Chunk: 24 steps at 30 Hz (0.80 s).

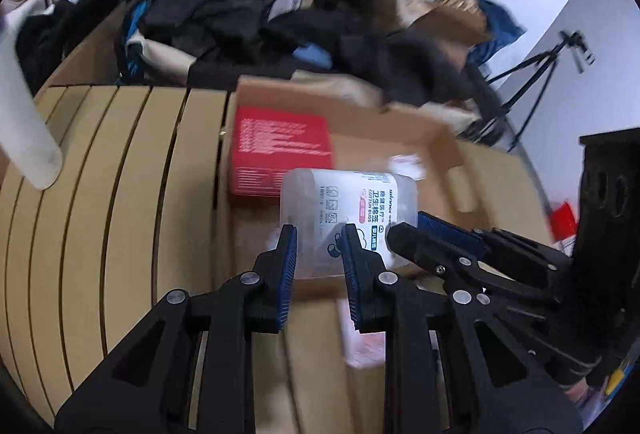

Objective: Organize objects
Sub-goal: 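Place the white package in the tray beside the red box, open gripper, then withdraw both grippers and move them toward the remaining items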

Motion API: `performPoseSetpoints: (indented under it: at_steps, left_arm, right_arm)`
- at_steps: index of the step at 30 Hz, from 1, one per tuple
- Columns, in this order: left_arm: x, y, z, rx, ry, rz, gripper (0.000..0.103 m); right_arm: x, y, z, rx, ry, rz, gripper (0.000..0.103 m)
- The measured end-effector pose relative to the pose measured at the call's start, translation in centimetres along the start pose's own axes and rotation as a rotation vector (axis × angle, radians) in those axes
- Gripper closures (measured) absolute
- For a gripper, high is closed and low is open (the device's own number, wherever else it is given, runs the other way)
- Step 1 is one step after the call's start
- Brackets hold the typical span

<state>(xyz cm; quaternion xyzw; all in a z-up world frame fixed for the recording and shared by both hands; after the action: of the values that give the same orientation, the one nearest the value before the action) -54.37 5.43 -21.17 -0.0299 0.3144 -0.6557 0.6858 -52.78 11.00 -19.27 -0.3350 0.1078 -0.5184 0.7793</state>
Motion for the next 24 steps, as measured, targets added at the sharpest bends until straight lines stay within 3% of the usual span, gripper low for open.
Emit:
performPoseSetpoints:
  at_steps: [2, 4, 6, 7, 8, 9, 10, 13, 15, 17, 21, 24]
  left_arm:
    - [1.4, 0.5, -2.0, 0.013, -0.073, -0.013, 0.082]
    - [1.6, 1.3, -2.3, 0.024, -0.080, -0.040, 0.076]
    - [1.1, 1.2, -0.6, -0.024, -0.049, -0.052, 0.058]
    - [0.9, 0.9, 0.6, -0.061, -0.046, -0.058, 0.045]
    - [0.8, 0.5, 1.6, -0.085, -0.050, -0.058, 0.038]
    - [0.7, 0.1, 2.9, -0.106, -0.058, -0.051, 0.038]
    - [0.5, -0.3, 4.2, -0.114, -0.065, -0.043, 0.037]
    - [0.2, -1.5, 8.4, -0.135, -0.112, -0.014, 0.013]
    - [0.0, -1.6, 12.5, -0.188, -0.151, 0.000, 0.010]
    - [-0.6, -1.0, 16.4, -0.216, -0.185, -0.028, 0.000]
    - [-1.7, 2.7, 23.3, -0.247, -0.239, -0.084, 0.000]
    - [-2.2, 6.2, 26.8, -0.238, -0.259, -0.099, 0.000]
  right_arm:
    - [-0.6, 0.5, -3.3, 0.023, 0.014, -0.014, 0.078]
    - [-1.4, 1.4, -5.9, 0.085, 0.046, -0.016, 0.078]
    - [-1.6, 2.0, -6.1, 0.097, 0.037, -0.014, 0.075]
    - [-1.8, 2.1, -5.4, 0.079, 0.038, -0.010, 0.060]
    - [-2.0, 2.0, -4.5, 0.071, 0.051, -0.013, 0.047]
    - [-2.2, 2.0, -3.6, 0.067, 0.060, -0.016, 0.017]
    - [-2.5, 1.7, -1.9, 0.052, 0.063, -0.020, 0.012]
    - [-3.2, 0.8, 3.4, 0.031, 0.106, -0.013, 0.012]
    - [-3.9, 0.3, 7.7, 0.021, 0.142, 0.005, 0.012]
    - [-4.4, 0.3, 12.1, 0.015, 0.180, 0.035, 0.012]
    - [-5.2, 2.4, 21.4, 0.028, 0.248, 0.130, 0.012]
    - [-5.5, 4.1, 25.8, 0.031, 0.269, 0.130, 0.012]
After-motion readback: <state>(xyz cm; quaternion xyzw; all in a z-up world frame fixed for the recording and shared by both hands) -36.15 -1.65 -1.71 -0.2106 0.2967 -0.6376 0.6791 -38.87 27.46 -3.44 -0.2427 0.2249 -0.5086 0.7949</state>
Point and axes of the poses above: each gripper's, at about its wrist camera, not at the fingertips, and z roughly against the way its jaws point, x to its left, y to its underside, the point moved 9 cm from there along -z, roughly the way its jaws point, and after that the axes turned 10 degrees about z, right-handed, at the moved point
